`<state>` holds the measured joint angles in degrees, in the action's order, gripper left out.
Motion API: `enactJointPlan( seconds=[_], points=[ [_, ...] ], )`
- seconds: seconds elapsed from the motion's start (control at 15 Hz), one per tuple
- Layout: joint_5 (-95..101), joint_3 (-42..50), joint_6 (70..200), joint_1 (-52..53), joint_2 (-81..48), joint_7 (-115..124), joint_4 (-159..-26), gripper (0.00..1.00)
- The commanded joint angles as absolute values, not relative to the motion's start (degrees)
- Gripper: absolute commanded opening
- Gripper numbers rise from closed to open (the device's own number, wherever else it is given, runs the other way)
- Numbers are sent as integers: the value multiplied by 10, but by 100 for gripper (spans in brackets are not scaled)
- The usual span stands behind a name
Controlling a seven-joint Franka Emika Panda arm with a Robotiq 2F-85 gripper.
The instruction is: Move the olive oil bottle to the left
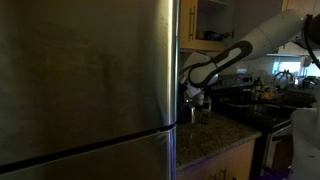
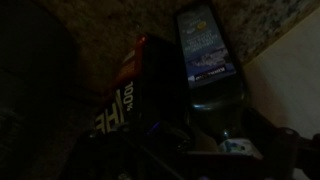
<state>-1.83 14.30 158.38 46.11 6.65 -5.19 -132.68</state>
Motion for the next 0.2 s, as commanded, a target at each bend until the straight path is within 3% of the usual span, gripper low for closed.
enactJointPlan(
  seconds=[0.0, 0.07, 0.13],
  points=[
    [-97, 51, 1423, 381, 193, -113, -1375, 100],
    [-67, 25, 1485, 346, 122, -79, -1337, 100],
    [-84, 10, 1464, 336, 145, -90, -1341, 100]
  ],
)
